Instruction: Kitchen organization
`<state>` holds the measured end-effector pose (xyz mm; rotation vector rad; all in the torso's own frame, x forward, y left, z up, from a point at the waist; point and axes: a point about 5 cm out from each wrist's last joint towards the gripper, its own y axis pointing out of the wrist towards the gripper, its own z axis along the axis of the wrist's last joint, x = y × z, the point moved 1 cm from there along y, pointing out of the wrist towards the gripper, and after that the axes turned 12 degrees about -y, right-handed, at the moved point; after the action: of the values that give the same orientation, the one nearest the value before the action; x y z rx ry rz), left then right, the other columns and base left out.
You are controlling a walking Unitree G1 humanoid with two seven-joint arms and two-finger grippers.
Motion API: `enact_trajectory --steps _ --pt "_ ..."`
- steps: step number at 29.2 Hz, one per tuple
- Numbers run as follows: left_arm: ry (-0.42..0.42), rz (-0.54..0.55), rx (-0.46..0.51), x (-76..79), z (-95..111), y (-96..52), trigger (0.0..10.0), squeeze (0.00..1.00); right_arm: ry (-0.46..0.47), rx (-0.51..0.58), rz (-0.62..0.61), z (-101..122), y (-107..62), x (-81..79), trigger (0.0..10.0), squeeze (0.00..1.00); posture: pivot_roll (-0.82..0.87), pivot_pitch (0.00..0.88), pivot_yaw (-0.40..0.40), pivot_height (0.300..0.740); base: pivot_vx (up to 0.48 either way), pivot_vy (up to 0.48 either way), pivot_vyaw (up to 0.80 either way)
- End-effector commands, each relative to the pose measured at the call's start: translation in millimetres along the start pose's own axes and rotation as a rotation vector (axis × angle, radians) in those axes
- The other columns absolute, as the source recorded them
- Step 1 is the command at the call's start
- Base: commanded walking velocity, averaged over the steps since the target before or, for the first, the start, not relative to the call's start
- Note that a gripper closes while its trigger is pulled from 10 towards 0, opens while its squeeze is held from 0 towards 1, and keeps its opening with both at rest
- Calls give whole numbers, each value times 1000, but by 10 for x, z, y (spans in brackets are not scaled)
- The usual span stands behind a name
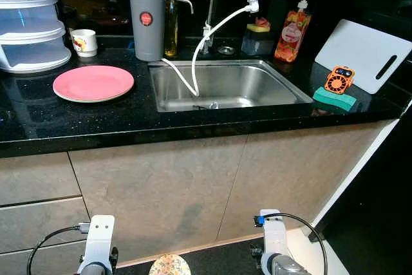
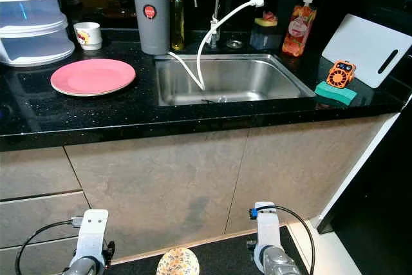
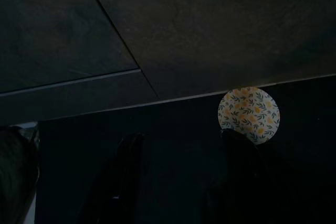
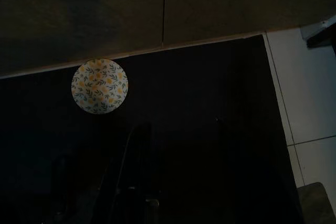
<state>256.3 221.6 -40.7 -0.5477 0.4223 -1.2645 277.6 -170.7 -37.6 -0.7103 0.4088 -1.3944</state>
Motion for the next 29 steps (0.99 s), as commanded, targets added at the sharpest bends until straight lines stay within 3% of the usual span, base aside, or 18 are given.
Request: enact_trajectory --steps 1,15,18,21,23,26,29 --pt "1 5 -5 -6 -34 -9 10000 0 3 -5 -9 -18 -4 24 10000 0 32 34 -67 740 0 0 0" --pt "7 38 -23 -35 -97 -27 10000 0 -4 6 6 -7 -5 23 10000 0 27 25 -63 740 0 0 0" --pt "5 56 -3 -49 -30 -13 10000 0 -22 28 16 36 -1 23 10000 0 20 21 -61 740 0 0 0" --pt "-40 -23 171 74 346 -17 10000 0 -43 165 31 346 8 92 10000 0 18 19 -67 740 0 0 0" --pt "-15 -105 262 173 543 -85 10000 0 -4 255 43 546 -7 139 10000 0 16 18 -67 740 0 0 0" --pt "19 -153 314 220 657 -165 10000 0 8 311 67 683 -30 156 10000 0 11 14 -62 740 0 0 0" --pt "31 -199 386 261 778 -304 10000 0 -54 432 79 891 -123 165 10000 0 6 11 -57 740 0 0 0"
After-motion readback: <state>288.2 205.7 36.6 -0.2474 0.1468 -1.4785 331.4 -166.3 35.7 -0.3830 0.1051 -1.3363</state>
